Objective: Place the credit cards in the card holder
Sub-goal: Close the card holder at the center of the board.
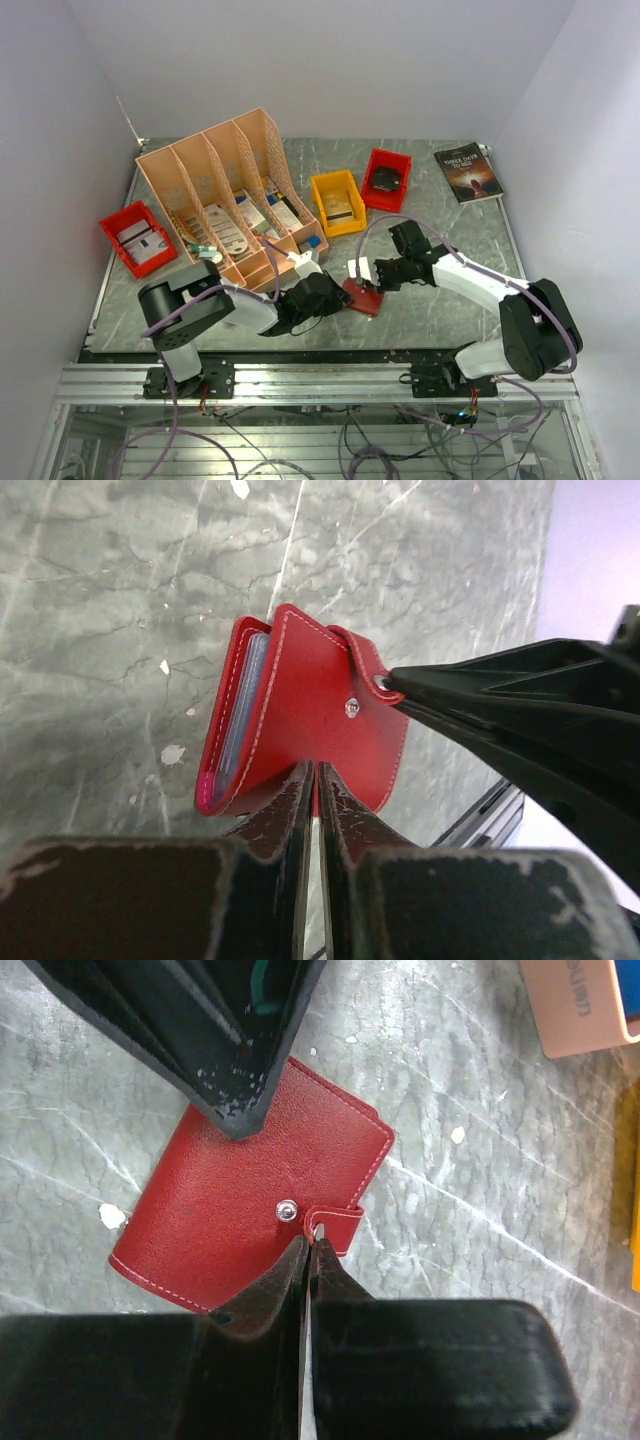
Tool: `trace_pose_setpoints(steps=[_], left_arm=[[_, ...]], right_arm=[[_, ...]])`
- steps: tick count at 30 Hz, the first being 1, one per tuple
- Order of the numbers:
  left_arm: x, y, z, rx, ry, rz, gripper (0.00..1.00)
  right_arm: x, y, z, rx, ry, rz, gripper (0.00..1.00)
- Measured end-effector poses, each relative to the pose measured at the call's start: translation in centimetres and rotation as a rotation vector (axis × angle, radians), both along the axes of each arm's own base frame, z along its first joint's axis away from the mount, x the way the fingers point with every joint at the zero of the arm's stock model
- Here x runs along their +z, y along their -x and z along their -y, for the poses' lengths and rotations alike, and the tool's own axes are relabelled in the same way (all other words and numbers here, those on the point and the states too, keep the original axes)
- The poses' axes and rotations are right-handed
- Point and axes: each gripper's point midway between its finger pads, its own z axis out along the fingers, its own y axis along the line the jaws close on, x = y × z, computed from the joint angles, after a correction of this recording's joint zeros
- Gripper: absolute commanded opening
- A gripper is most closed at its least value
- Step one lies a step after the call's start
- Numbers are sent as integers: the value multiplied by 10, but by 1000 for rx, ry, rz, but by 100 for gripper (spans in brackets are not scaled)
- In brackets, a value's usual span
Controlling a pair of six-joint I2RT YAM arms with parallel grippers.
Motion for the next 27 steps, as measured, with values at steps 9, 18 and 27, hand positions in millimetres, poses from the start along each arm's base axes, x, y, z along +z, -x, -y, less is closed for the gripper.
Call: trace_pose_setpoints(steps=[9,18,27], left_arm=[[-10,-4,22,-64,-9,-2,14],[-12,-7,22,-59,-16,-7,11],[-13,-9,26,-62,9,-12,10]], right_arm=[[0,3,6,33,14,27,0],[-8,8,12,69,43,45,0],[-6,8,11,66,41,50,0]])
